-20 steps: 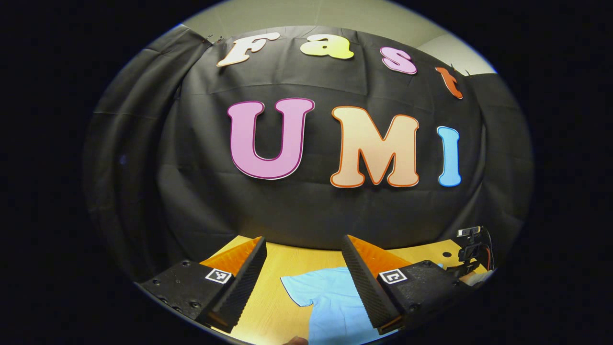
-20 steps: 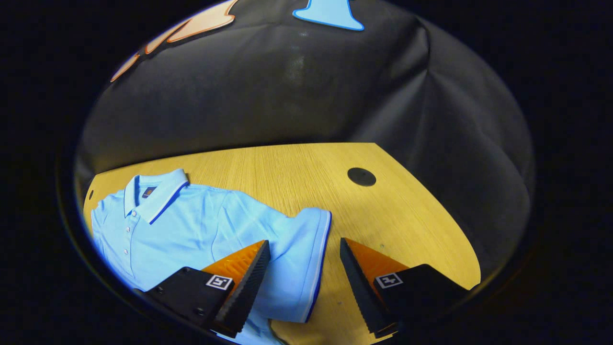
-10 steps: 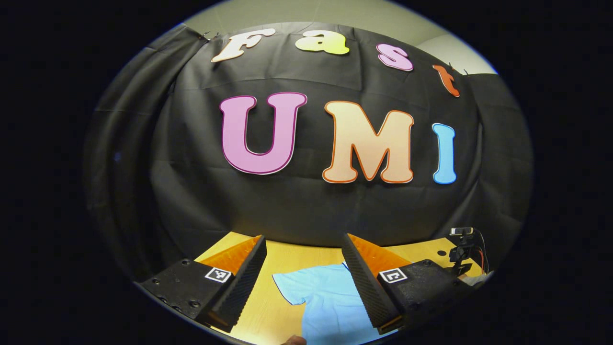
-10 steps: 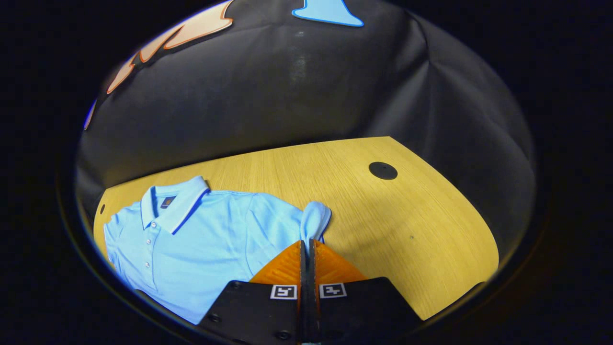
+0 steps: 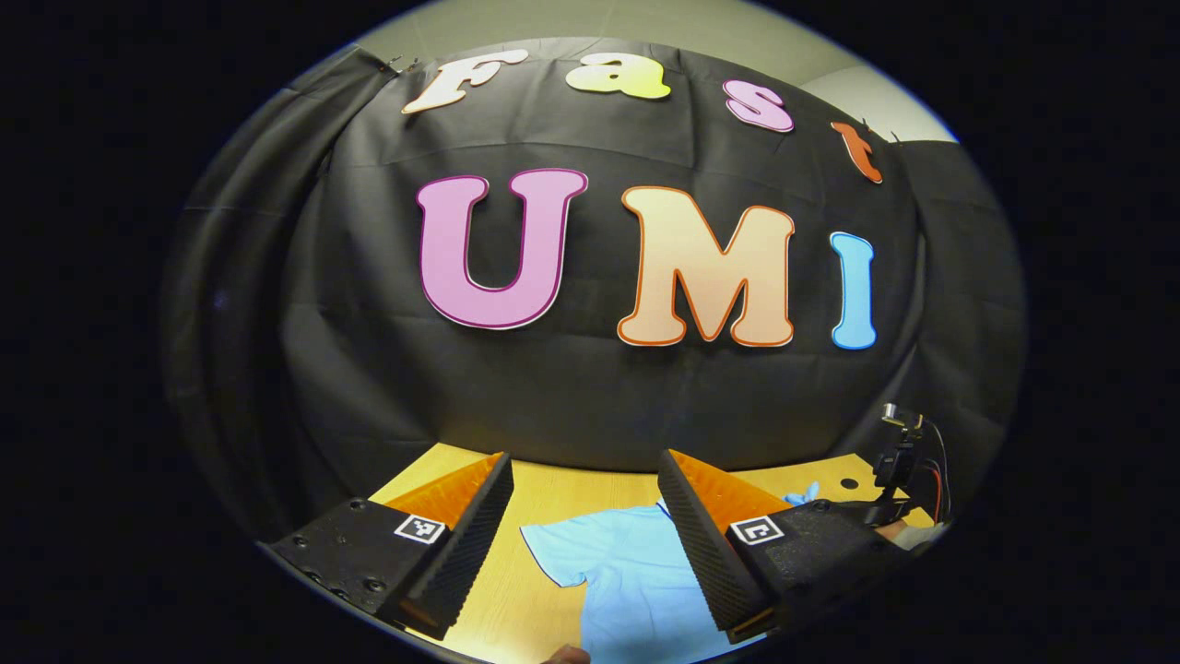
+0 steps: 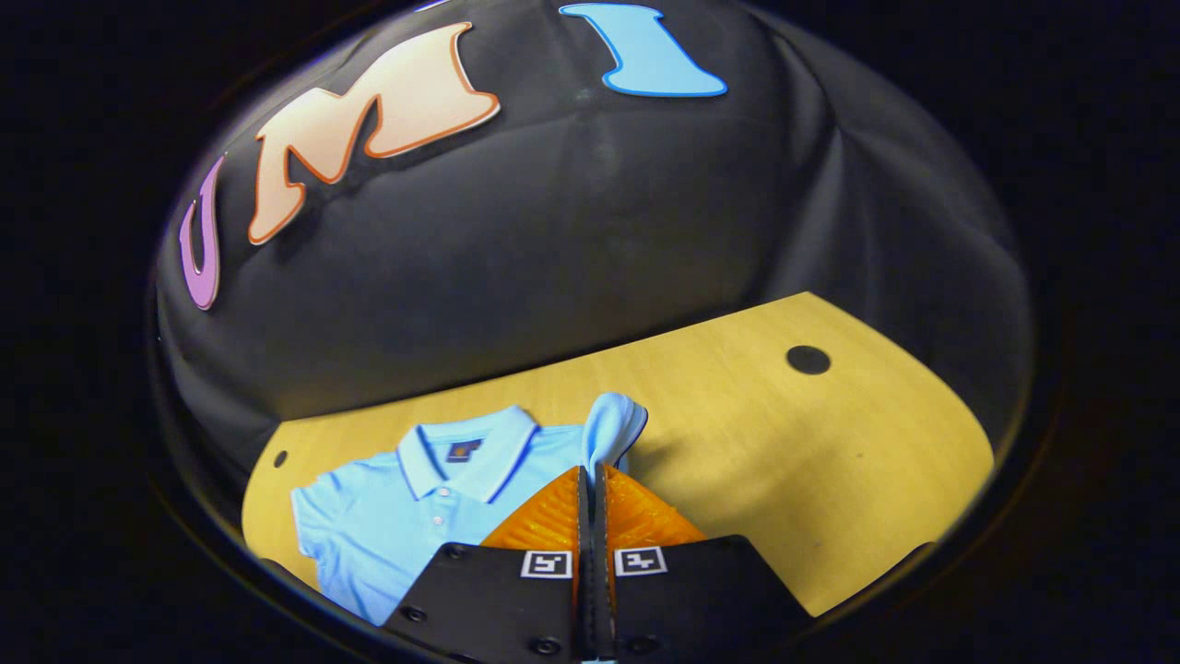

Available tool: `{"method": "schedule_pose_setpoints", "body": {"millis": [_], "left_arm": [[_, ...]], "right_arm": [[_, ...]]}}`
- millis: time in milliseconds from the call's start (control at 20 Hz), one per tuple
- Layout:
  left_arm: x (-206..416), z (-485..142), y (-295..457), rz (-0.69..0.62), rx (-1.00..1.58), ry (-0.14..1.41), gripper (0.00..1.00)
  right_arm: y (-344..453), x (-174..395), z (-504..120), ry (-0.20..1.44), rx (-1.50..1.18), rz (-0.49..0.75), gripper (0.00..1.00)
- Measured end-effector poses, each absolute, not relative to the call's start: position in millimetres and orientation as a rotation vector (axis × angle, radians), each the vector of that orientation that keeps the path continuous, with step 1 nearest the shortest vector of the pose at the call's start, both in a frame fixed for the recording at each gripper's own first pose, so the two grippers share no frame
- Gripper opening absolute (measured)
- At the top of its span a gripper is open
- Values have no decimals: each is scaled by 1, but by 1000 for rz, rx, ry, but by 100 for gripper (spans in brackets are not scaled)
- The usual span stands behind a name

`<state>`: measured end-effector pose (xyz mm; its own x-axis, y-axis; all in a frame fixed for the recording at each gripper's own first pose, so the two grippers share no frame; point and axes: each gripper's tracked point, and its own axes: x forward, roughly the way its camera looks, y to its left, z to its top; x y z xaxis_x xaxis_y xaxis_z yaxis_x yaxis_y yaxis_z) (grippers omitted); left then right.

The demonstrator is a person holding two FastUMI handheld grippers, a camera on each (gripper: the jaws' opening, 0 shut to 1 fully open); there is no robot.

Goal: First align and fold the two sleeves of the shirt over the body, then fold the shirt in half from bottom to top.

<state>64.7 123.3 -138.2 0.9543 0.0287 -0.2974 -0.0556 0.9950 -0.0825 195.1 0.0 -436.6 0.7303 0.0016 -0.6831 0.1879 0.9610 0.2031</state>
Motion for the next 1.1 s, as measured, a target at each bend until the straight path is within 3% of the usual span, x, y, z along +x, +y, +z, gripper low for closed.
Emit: {"method": "schedule_pose_setpoints", "body": {"millis": [450,550,750,850,900,1000,1100], "left_arm": [[63,-167,143,49,-98,359,96],[66,-176,148,56,-109,372,96],[75,-194,160,85,-139,383,96],[81,-205,162,86,-124,392,96],[84,-211,164,94,-113,392,96],[91,-224,162,100,-102,409,95],[97,-240,157,99,-103,429,96]], "right_arm": [[75,176,-482,839,346,-28,2],[86,173,-486,868,388,-13,6],[90,176,-460,799,353,31,100],[90,172,-430,752,323,66,92],[88,172,-413,717,295,86,98],[84,163,-382,659,232,118,92],[79,150,-358,623,200,136,97]]}}
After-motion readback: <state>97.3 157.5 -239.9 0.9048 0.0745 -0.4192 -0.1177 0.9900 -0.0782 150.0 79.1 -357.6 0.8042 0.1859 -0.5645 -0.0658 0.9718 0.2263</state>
